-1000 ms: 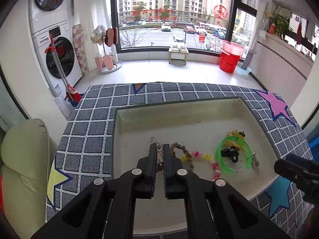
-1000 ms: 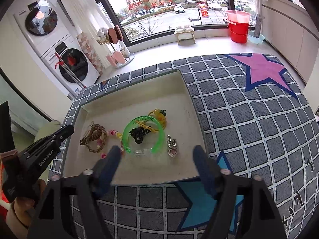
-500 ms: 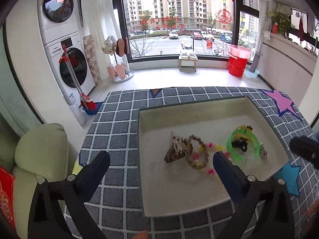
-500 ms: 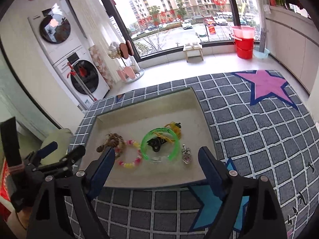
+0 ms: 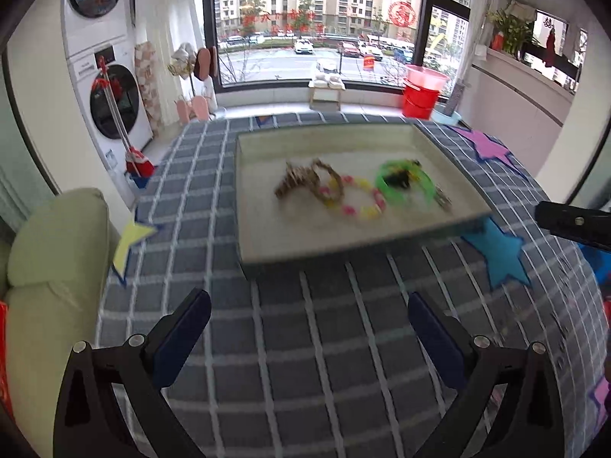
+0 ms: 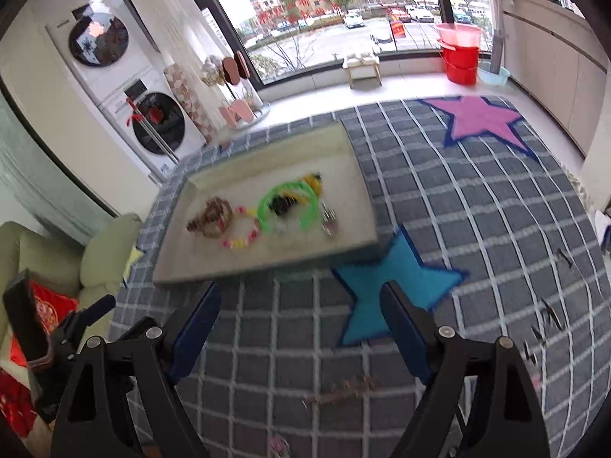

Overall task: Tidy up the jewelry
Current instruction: 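Withdraw both open tools from the tray back over the tablecloth, then grasp the silver spiked hair clip with the right tool, then grasp the small pink gem charm with the left tool while the right tool holds the hair clip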

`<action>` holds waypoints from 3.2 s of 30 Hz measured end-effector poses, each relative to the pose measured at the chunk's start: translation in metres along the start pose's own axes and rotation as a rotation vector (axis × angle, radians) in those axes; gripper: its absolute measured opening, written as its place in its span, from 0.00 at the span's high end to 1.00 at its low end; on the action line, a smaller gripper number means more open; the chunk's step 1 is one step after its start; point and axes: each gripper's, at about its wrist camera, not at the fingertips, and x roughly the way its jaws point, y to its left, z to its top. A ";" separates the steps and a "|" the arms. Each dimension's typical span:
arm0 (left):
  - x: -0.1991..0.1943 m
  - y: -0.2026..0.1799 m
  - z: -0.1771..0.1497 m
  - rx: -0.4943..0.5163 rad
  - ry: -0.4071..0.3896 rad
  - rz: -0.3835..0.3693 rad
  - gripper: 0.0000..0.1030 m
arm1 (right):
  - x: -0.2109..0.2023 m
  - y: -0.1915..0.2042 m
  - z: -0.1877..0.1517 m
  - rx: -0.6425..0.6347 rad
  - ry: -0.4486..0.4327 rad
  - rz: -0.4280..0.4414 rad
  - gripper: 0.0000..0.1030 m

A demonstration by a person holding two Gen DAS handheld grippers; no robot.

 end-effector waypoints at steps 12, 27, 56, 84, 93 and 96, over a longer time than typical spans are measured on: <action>-0.042 -0.044 -0.059 0.036 0.022 -0.011 0.00 | 0.005 -0.022 -0.060 0.046 0.139 -0.071 0.15; -0.053 -0.033 -0.085 -0.038 0.028 0.055 0.00 | 0.040 0.006 -0.082 0.088 0.130 -0.268 0.31; -0.037 -0.120 -0.088 0.044 0.129 -0.094 0.03 | -0.009 -0.039 -0.097 0.098 0.036 -0.143 0.89; -0.049 -0.116 -0.083 0.097 0.092 -0.209 0.74 | -0.040 -0.041 -0.108 0.127 0.002 -0.067 0.89; -0.059 -0.083 -0.080 0.058 0.065 -0.196 0.74 | -0.038 -0.027 -0.110 0.105 0.009 -0.046 0.89; -0.060 -0.075 -0.077 0.047 0.059 -0.193 0.74 | -0.037 -0.022 -0.109 0.097 0.013 -0.044 0.89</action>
